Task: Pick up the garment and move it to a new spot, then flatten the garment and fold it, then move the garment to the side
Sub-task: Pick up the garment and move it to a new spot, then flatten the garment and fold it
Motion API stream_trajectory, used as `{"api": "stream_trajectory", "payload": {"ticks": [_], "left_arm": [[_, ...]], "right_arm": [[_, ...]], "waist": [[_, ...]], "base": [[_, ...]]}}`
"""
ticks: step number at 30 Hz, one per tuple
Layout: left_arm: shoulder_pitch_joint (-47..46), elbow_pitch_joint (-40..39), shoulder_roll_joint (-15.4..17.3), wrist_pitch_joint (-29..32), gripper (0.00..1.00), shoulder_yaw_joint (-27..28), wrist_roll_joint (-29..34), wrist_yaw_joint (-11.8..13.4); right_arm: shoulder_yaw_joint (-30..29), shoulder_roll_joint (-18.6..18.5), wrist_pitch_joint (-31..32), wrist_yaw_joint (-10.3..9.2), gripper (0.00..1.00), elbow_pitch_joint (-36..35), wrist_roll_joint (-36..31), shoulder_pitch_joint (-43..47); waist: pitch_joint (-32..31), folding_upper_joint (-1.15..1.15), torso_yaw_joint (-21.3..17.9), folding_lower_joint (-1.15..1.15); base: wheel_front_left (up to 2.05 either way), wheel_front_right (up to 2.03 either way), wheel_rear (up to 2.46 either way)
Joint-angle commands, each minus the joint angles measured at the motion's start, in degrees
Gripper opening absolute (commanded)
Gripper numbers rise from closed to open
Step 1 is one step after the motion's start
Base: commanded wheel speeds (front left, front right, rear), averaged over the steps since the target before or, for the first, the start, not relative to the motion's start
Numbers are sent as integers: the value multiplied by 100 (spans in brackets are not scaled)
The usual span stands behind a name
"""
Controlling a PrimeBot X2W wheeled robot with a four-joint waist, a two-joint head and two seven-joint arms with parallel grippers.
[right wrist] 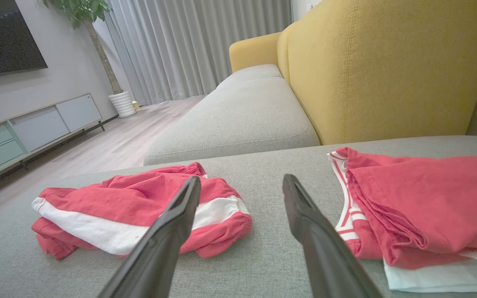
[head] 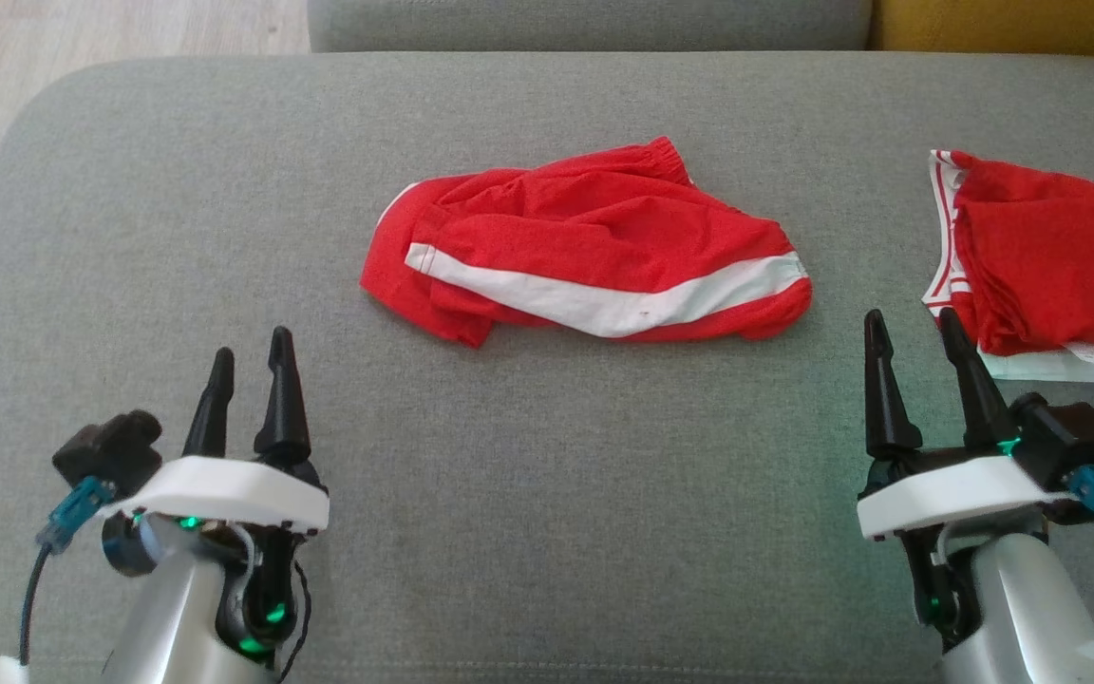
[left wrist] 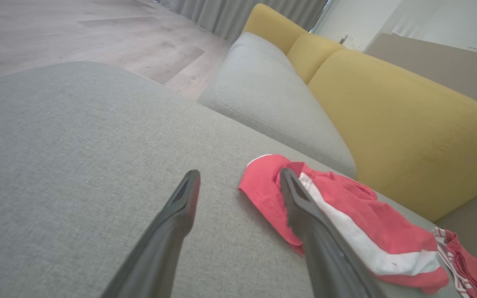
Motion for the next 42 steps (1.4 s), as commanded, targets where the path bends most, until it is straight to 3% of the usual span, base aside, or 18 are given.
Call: {"api": "stream_trajectory", "payload": {"ticks": [1, 12, 18, 30, 40, 41, 42], "left_arm": [[-202, -207, -3, -29, 100, 311, 148, -127], [-277, -58, -276, -29, 100, 541, 446, -456], [-402, 53, -340, -29, 100, 519, 520, -563], [-681, 152, -371, -29, 100, 366, 524, -661], [-751, 128, -372, -29, 100, 200, 431, -605], [-752, 125, -372, -29, 100, 191, 429, -600], [-753, 124, -372, -29, 100, 181, 427, -595]], "right_arm": [[135, -8, 12, 20, 100, -199, -57, -96], [117, -8, 182, 20, 100, -241, -175, -206], [100, -8, 669, 20, 100, -18, -218, -614], [-129, -165, 1989, 20, 100, 1007, 99, -1771], [7, -380, 2222, 20, 100, 1561, 214, -2162], [42, -394, 2227, 20, 68, 1594, 219, -2180], [76, -408, 2225, 20, 18, 1621, 228, -2194]], "waist": [[-7, 0, 7, 0], [119, 0, 48, 0], [349, 0, 159, 0], [795, 0, 396, 0], [869, 0, 468, 0], [869, 0, 467, 0], [869, 0, 466, 0]], "base": [[0, 0, 0], [0, 0, 0], [0, 0, 0], [0, 0, 0], [0, 0, 0], [0, 0, 0], [0, 0, 0]]}}
